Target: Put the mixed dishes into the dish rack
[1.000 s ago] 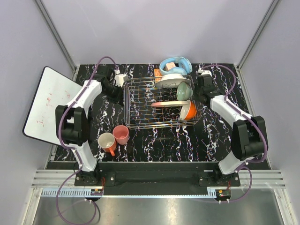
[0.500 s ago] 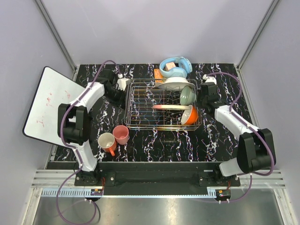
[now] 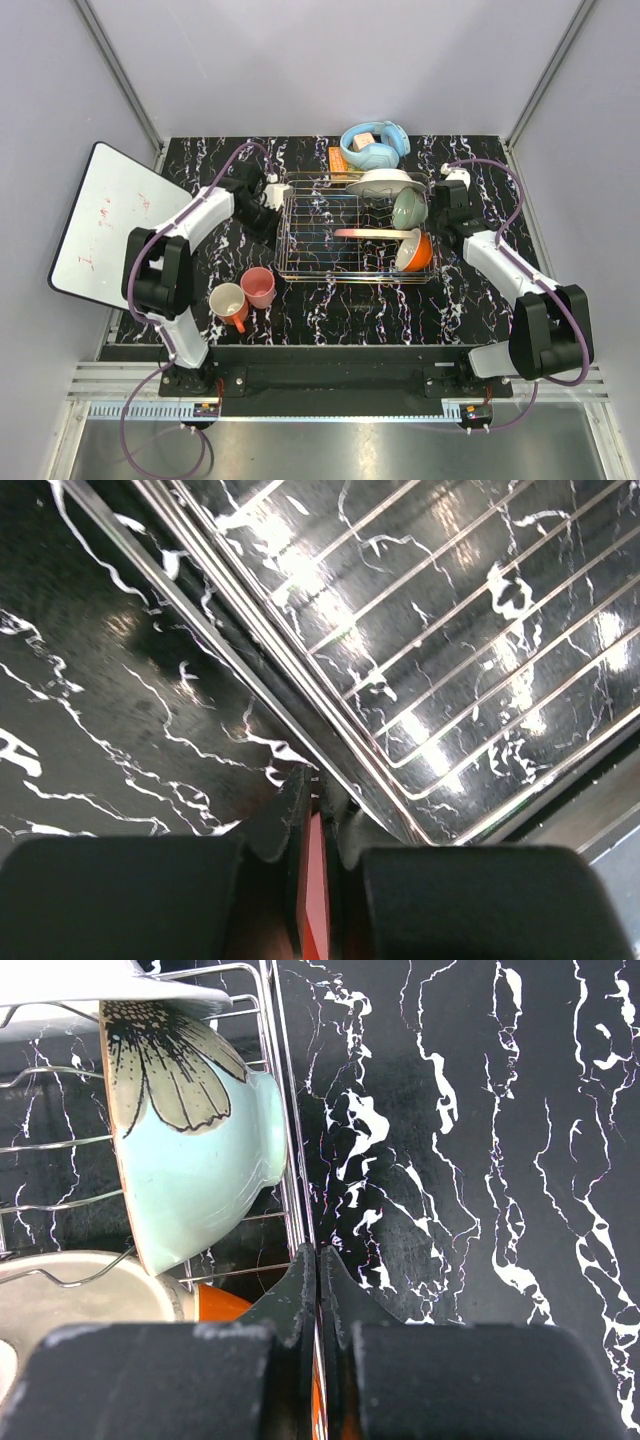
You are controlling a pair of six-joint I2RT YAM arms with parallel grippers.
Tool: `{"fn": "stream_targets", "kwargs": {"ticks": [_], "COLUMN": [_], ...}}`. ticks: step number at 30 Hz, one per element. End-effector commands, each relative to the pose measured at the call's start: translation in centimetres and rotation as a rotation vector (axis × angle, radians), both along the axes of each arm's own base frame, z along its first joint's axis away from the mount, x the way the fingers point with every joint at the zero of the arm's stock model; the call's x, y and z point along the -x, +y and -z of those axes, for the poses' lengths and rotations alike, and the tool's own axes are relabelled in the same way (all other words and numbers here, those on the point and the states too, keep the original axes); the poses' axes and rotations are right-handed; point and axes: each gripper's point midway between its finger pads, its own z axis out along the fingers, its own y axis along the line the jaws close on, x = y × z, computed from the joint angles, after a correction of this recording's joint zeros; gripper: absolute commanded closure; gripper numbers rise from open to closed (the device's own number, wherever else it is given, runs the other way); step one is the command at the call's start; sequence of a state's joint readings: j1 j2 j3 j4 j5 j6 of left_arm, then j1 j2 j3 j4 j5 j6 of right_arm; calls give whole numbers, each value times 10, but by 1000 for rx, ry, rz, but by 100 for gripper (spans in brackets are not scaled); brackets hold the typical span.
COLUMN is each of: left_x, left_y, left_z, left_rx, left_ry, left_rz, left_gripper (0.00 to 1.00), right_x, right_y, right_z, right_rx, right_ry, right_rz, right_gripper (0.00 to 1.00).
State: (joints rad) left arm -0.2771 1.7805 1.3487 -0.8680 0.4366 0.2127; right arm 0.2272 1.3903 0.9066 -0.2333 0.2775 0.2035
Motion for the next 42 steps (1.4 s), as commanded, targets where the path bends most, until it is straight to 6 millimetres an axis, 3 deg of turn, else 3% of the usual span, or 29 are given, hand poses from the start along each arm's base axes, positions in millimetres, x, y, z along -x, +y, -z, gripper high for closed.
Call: {"fn": "stream_targets", "kwargs": {"ticks": [1, 6, 7, 9, 12, 17, 18, 19, 20, 23, 27, 32, 42], "left_x": [8, 11, 10, 6, -1, 2, 5, 9, 14, 31, 53, 69, 72], "left_y": [-23, -19, -14, -8, 5, 26, 28, 33, 35, 41, 47, 52, 51], "left_z": [-25, -28, -28, -33, -47, -73, -75, -77, -77, -80, -73, -49, -36], "left_rx": [83, 54, 25, -4, -31, -78, -82, -95, -100, -106, -111, -132, -126], "left_ry": [-64, -83, -93, -119, -160, -224, -225, -226, -226, -237, -221, -144, -115], "left_rz": [66, 82, 75, 81, 64, 58, 61, 57, 69, 99, 132, 144, 153], "left_gripper": [90, 90, 89, 88, 86, 76, 74, 55, 46, 37, 36, 49, 53], "right_x": [5, 9, 10, 12, 14, 17, 19, 20, 21, 29, 35, 38, 47], "right_y": [2, -2, -3, -5, -12, -20, -21, -22, -25, -29, -30, -24, -21], "right_z": [-11, -21, -23, -31, -43, -65, -71, -74, -79, -106, -128, -146, -141], "right_rx": [-12, -6, -6, -3, 9, 26, 25, 26, 34, 25, 7, -31, -62], "right_ry": [-9, -37, -40, -61, -99, -160, -178, -189, -202, -280, -342, -384, -376], "right_rz": [2, 14, 15, 29, 51, 81, 84, 87, 96, 107, 100, 77, 69], "right_gripper": [98, 87, 77, 68, 52, 42, 41, 41, 41, 41, 42, 46, 51]}}
